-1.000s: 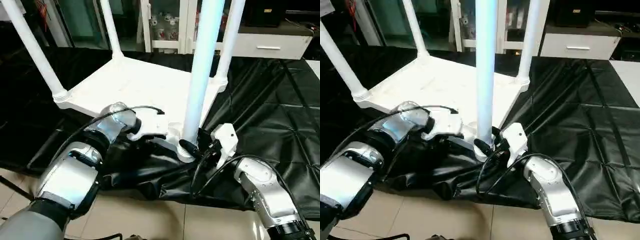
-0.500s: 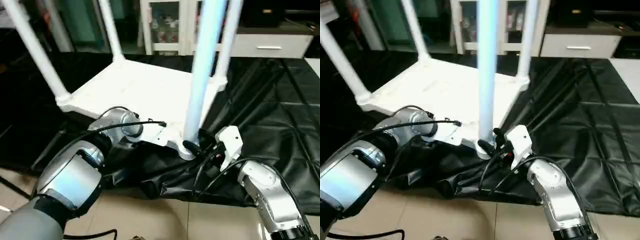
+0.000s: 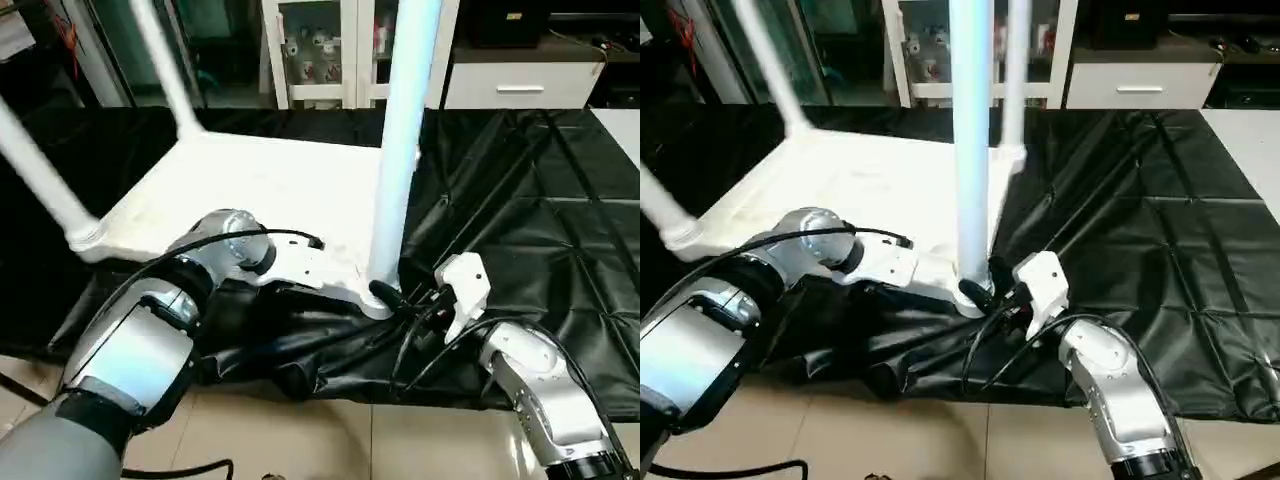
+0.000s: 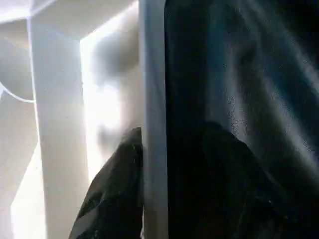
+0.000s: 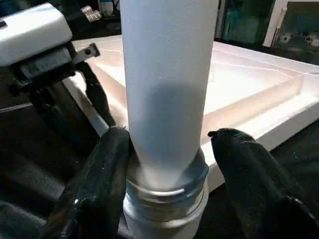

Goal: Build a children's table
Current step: Rotate table base

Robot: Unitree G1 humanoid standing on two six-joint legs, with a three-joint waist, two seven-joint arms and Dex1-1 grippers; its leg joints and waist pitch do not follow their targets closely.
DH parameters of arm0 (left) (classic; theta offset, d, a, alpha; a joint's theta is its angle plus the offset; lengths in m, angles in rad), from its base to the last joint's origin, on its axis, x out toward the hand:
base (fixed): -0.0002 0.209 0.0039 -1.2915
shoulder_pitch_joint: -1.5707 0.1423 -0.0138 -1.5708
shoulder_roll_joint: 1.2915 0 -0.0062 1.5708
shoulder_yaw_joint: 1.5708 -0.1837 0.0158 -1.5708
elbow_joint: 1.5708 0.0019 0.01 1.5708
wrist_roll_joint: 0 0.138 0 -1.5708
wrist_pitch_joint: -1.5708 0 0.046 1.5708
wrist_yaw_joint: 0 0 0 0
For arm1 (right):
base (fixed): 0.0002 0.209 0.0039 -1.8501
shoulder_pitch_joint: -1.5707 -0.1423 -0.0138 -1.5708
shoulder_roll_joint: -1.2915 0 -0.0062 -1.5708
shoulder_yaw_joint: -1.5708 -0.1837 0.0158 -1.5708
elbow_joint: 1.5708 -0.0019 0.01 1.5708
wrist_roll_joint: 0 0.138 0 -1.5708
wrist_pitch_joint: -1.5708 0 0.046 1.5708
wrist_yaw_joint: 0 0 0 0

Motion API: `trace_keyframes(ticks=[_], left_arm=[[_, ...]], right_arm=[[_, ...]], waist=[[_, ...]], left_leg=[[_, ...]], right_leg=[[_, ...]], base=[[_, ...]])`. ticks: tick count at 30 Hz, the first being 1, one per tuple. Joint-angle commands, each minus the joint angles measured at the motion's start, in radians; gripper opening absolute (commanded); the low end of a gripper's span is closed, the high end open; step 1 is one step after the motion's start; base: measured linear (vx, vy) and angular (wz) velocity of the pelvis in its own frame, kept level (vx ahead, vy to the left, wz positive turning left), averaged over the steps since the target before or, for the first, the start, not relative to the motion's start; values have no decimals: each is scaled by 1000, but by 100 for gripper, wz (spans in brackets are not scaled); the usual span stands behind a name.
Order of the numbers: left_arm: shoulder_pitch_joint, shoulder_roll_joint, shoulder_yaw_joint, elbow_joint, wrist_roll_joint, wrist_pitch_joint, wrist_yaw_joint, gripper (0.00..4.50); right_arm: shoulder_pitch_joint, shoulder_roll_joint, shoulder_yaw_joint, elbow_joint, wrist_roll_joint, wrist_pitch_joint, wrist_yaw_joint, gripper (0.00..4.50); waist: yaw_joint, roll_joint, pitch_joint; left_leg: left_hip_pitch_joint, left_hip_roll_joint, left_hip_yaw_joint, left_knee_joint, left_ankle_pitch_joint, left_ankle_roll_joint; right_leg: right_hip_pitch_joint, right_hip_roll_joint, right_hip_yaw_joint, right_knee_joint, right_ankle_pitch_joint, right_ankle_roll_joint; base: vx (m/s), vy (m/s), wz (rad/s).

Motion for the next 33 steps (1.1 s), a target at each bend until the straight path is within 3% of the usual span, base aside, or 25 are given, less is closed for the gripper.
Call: trace_keyframes(ticks=[1,3,4,5,6,8,9,12,16,21,22,24,28,29,32,33], left_arm=[[45,-10,36,34,-53,1,-51,203],[46,-22,70,33,-91,25,-71,203],[48,-40,124,29,-153,66,-98,203],[49,-45,141,28,-173,81,-110,203],[50,-49,157,28,-189,96,-124,203],[56,-51,171,26,-199,94,-110,203],[59,-50,175,26,-202,103,-122,203],[68,-40,168,27,-197,112,-147,203],[73,-33,155,19,-177,106,-133,203],[65,-70,177,16,-173,53,95,203],[63,-74,179,18,-173,56,113,176],[61,-79,183,20,-177,60,121,176],[60,-78,173,33,-172,79,63,133],[60,-78,175,35,-173,81,57,129],[57,-77,175,41,-171,84,56,100],[50,-70,163,47,-156,75,63,94]], right_arm=[[-25,-15,-67,24,0,11,-28,287],[-25,-15,-67,22,2,12,-28,287],[-24,-17,-65,20,4,13,-27,287],[-24,-18,-65,20,5,13,-26,287],[-24,-19,-64,20,7,13,-25,287],[-24,-22,-62,19,9,13,-22,287],[-23,-24,-61,17,11,15,-20,287],[-24,-27,-63,14,12,19,-14,287],[-30,-38,-71,22,11,19,-5,287],[-25,-41,-73,12,14,23,-6,287],[-23,-41,-72,8,14,24,-7,287],[-19,-40,-71,1,15,26,-7,287],[1,-40,-70,-24,22,33,-6,287],[3,-41,-70,-26,23,33,-5,287],[8,-40,-72,-29,23,33,-4,287],[12,-39,-72,-32,23,34,-4,287]], waist=[[13,-34,-56],[21,-31,-59],[22,-38,-60],[26,-34,-59],[29,-39,-60],[34,-41,-60],[34,-48,-60],[44,-50,-66],[44,-51,-64],[45,-49,-64],[48,-46,-65],[53,-47,-65],[57,-32,-64],[55,-37,-64],[57,-39,-67],[58,-34,-68]], left_leg=[[33,95,-44,-83,-238,134],[36,96,-42,-81,-223,136],[36,97,-42,-81,-213,139],[37,97,-42,-81,-210,140],[36,97,-41,-80,-202,142],[35,96,-39,-76,-189,147],[34,95,-38,-74,-178,153],[30,92,-36,-62,-112,183],[30,94,-36,-61,-113,193],[31,95,-36,-59,-122,194],[34,97,-36,-59,-133,189],[33,98,-36,-62,-141,177],[35,98,-38,-69,-192,138],[36,98,-38,-70,-198,129],[35,95,-36,-64,-166,137],[34,94,-35,-62,-152,144]], right_leg=[[16,-95,39,-67,120,-309],[13,-95,39,-63,133,-313],[13,-92,39,-60,147,-313],[12,-93,38,-60,152,-315],[13,-95,39,-57,166,-317],[12,-95,41,-56,192,-314],[12,-95,41,-56,208,-313],[10,-95,40,-46,285,-298],[8,-93,38,-45,274,-296],[8,-91,39,-46,273,-296],[8,-91,39,-48,261,-296],[7,-92,40,-49,237,-296],[5,-90,41,-51,194,-291],[6,-90,41,-52,200,-290],[7,-92,41,-48,252,-291],[7,-93,41,-47,271,-291]], base=[[0,0,0],[0,0,0],[0,0,0],[0,0,0],[0,0,0],[0,0,0],[0,0,0],[0,0,0],[0,0,0],[0,0,0],[0,0,0],[0,0,0],[0,0,0],[0,0,0],[0,0,0],[0,0,0]])
